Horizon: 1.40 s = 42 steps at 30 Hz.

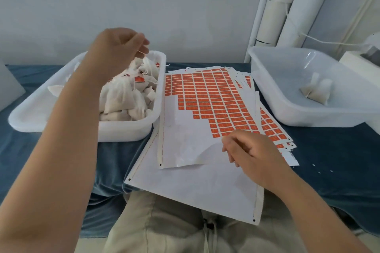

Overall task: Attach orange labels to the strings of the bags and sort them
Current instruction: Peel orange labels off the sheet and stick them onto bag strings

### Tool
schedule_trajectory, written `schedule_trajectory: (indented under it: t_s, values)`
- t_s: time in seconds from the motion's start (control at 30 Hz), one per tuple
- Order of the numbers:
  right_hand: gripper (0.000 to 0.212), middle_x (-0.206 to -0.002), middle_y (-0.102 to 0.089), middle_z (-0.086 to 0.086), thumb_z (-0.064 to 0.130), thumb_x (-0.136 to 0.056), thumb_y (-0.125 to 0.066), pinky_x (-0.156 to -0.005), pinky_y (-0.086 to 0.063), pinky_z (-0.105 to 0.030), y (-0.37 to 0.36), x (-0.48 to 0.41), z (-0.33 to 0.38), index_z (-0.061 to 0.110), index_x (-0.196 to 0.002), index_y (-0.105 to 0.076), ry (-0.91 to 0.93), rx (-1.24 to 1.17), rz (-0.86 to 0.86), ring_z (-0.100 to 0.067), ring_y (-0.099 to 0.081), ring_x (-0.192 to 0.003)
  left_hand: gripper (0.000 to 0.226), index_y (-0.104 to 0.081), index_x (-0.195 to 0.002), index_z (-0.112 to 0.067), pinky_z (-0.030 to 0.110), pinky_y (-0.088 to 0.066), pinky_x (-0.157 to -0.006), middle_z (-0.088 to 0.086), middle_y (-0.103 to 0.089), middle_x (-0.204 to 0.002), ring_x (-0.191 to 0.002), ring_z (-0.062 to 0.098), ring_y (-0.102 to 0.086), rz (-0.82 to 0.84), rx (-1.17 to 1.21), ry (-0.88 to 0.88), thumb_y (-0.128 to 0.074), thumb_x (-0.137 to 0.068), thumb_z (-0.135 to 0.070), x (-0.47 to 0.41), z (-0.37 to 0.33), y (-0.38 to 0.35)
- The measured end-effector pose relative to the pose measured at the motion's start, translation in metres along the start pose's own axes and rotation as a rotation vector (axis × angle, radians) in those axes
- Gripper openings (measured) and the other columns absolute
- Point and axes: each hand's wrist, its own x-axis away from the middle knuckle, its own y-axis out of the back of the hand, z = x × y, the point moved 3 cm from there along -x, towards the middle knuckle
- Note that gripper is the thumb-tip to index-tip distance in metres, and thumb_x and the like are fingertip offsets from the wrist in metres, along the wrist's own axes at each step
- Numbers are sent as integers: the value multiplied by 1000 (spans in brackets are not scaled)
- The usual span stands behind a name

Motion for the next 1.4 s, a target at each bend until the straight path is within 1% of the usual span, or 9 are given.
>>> schedule_trajectory:
  t_s: [0.2, 0.43, 0.5, 0.6, 0.8, 0.93, 1.1, 1.27, 1.4]
  values:
    - [24, -97, -65, 36, 67, -97, -49, -77, -45, -10, 26, -8, -7, 46, -100, -60, -54, 176, -66, 14, -61, -101, 27, -75, -86, -31, 14, -54, -63, -14, -75, -81, -71, 4, -71, 177, 51, -181, -59, -105, -39, 88, -54, -80]
    - [28, -113, -65, 20, 57, -97, -51, -84, -45, -22, 139, -51, -52, 40, -115, -64, -228, 162, -600, 8, -60, -101, 21, -74, -90, -37, 17, -51, -70, -24, -72, -79, -78, -3, -68, 474, -12, 10, -60, -101, -48, 170, -16, -170]
    - [28, -118, -69, 6, 48, -98, -55, -90, -51, -33, 172, -78, -83, 31, -118, -68, -436, 182, -479, -14, -66, -106, 21, -75, -91, -37, 14, -47, -65, -23, -71, -79, -77, -4, -66, 465, -64, -22, -61, -102, -49, 178, -9, -175]
    - [34, -136, -61, -6, 27, -102, -62, -102, -53, -43, 186, -113, -124, 30, -136, -58, -746, 238, 6, -24, -63, -118, 22, -76, -95, -37, 12, -47, -65, -24, -72, -82, -79, -4, -67, 447, -55, -67, -60, -101, -51, 181, -9, -175]
    - [62, -142, -56, -1, 22, -94, -73, -107, -49, -48, 162, -142, -141, 41, -148, -50, -799, 562, 475, -28, -55, -128, 20, -73, -90, -39, 7, -51, -67, -28, -72, -83, -81, 1, -71, 360, 114, -32, -59, -99, -49, 173, -13, -165]
    - [36, -117, -67, 3, 21, -97, -69, -78, -52, -33, 160, -144, -137, 28, -132, -67, -640, 697, 350, -17, -65, -101, 20, -74, -88, -37, 12, -53, -64, -24, -73, -81, -79, 5, -71, 342, 121, 10, -60, -100, -45, 173, -2, -162]
    - [10, -102, -74, -4, 28, -102, -67, -74, -56, -33, 179, -133, -131, 23, -95, -73, -582, 530, 60, -21, -71, -91, 20, -74, -89, -38, 10, -49, -65, -26, -73, -81, -80, 2, -71, 326, 110, 49, -60, -102, -44, 173, 5, -162]
    - [10, -102, -76, -5, 26, -99, -72, -88, -62, -41, 187, -118, -129, 20, -107, -74, -607, 284, -28, -23, -74, -95, 19, -74, -90, -38, 15, -52, -68, -26, -73, -82, -81, 2, -71, 338, 120, 62, -60, -102, -44, 174, 5, -164]
    - [16, -104, -70, -7, 25, -104, -61, -78, -61, -36, 189, -112, -131, 17, -117, -68, -623, 255, -97, -22, -69, -87, 20, -74, -89, -37, 17, -51, -68, -26, -73, -82, -82, 2, -71, 348, 116, 81, -60, -101, -44, 176, 5, -167]
